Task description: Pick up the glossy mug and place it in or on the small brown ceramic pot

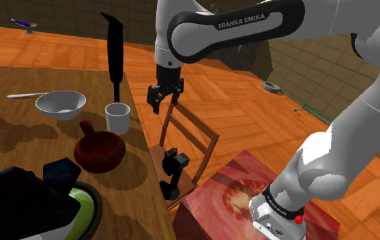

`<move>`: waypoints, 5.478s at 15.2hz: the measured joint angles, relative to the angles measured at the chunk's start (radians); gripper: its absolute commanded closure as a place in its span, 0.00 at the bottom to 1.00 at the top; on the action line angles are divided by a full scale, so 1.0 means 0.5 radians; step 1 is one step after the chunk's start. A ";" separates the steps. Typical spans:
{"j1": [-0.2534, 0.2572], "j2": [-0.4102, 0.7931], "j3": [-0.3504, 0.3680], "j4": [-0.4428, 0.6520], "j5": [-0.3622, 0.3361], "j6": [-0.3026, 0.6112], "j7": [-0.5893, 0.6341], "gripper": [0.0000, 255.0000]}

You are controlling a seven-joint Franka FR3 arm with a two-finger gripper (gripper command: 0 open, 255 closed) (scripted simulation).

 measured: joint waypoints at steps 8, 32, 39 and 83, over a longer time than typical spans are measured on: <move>0.135 0.568 0.083 0.538 -0.215 0.075 0.294 0.00; 0.337 1.234 0.042 1.162 -0.455 0.158 0.493 1.00; 0.337 1.234 0.042 1.162 -0.455 0.158 0.493 1.00; 0.715 1.241 0.146 2.157 -0.454 -0.850 0.726 1.00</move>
